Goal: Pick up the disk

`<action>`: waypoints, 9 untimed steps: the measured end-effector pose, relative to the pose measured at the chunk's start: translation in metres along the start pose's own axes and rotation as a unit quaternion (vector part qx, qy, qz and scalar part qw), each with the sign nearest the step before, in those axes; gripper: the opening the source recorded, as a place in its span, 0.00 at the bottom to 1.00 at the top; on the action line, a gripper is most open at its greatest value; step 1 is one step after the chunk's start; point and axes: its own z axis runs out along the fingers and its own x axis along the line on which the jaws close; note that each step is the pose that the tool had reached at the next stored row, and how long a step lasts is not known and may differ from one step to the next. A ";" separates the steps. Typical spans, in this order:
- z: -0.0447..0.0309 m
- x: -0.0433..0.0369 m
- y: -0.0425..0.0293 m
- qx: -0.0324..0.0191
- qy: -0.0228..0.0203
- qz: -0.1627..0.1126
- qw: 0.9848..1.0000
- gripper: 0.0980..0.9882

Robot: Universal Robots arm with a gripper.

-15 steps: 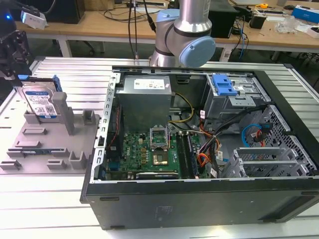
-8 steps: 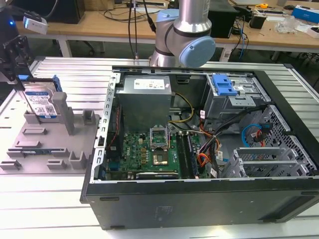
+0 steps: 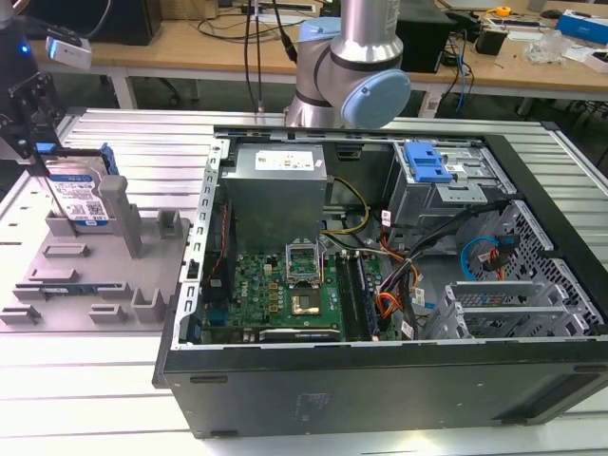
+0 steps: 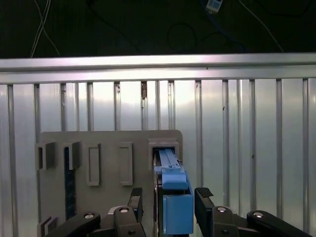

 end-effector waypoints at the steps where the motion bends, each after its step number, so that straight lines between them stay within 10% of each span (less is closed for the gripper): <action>1: 0.0007 0.0000 0.0000 0.000 0.000 -0.001 1.000 0.50; 9: 0.0052 -0.0001 -0.0001 0.000 0.000 -0.001 1.000 0.50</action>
